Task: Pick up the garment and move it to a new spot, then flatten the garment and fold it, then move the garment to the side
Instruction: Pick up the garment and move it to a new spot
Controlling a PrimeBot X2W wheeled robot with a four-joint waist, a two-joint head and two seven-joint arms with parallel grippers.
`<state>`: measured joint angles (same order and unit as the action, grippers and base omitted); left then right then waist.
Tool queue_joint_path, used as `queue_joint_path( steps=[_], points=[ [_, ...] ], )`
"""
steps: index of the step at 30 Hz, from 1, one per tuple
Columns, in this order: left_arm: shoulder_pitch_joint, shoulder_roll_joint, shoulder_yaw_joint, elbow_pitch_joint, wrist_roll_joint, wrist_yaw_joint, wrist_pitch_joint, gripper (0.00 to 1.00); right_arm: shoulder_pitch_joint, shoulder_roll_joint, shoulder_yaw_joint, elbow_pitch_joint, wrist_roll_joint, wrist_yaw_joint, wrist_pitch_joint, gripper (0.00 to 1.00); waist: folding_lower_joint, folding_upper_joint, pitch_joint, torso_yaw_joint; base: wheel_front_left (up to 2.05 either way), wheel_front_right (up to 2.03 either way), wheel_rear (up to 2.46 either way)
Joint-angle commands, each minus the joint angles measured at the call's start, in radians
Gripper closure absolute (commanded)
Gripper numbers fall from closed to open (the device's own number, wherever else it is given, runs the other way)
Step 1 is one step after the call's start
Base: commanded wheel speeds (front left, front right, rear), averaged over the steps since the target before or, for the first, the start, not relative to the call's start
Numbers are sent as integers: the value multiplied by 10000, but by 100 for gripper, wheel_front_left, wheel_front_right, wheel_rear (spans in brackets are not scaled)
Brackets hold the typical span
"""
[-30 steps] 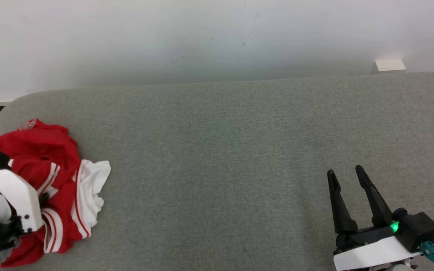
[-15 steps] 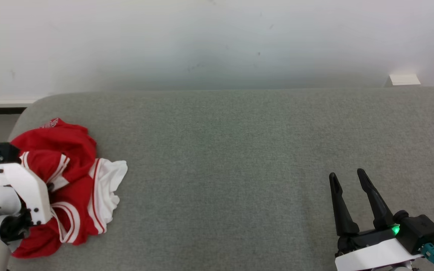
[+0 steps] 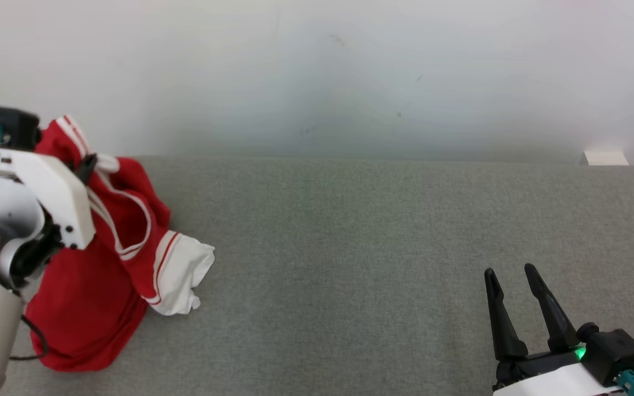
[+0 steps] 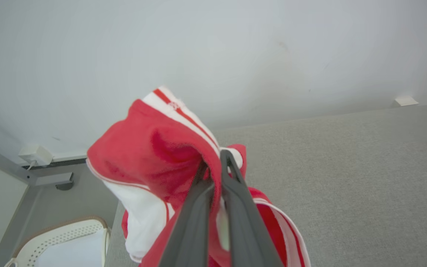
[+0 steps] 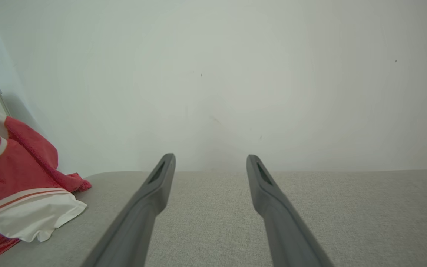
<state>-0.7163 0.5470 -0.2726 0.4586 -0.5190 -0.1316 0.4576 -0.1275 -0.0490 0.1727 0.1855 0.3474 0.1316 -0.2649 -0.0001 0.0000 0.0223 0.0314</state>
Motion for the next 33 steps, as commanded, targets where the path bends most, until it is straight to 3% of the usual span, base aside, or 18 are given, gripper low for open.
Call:
queue_joint_path(
  steps=[1, 14, 19, 26, 33],
  points=[
    [-284, 43, -108, -514, 29, 19, 40, 100, 185, -24, -35, -3, 56, -18, 9, 0, 1, 0, -198, 87, 0, 0, 0],
    [-1453, -703, -1102, -3082, -318, 19, -112, 100, 192, -27, -7, -37, 129, -18, 9, 0, 1, 0, -562, -327, 0, 0, 0],
    [-2221, -1449, -1570, -3652, -685, 21, -577, 100, 206, -27, -79, -36, 111, -18, 7, 0, 1, 0, -649, -879, 0, 0, 0],
    [-2665, -2192, -2081, -3701, -1087, 21, -1126, 100, 328, -27, -310, -40, -1, -18, 9, 0, 1, 0, -684, -1771, 0, 0, 0],
    [-1516, -2832, -2468, -3516, -1859, 21, -1920, 100, 408, -26, -643, -102, -111, -18, 9, 0, 1, 0, -508, -2423, 0, 0, 0]
  ],
)
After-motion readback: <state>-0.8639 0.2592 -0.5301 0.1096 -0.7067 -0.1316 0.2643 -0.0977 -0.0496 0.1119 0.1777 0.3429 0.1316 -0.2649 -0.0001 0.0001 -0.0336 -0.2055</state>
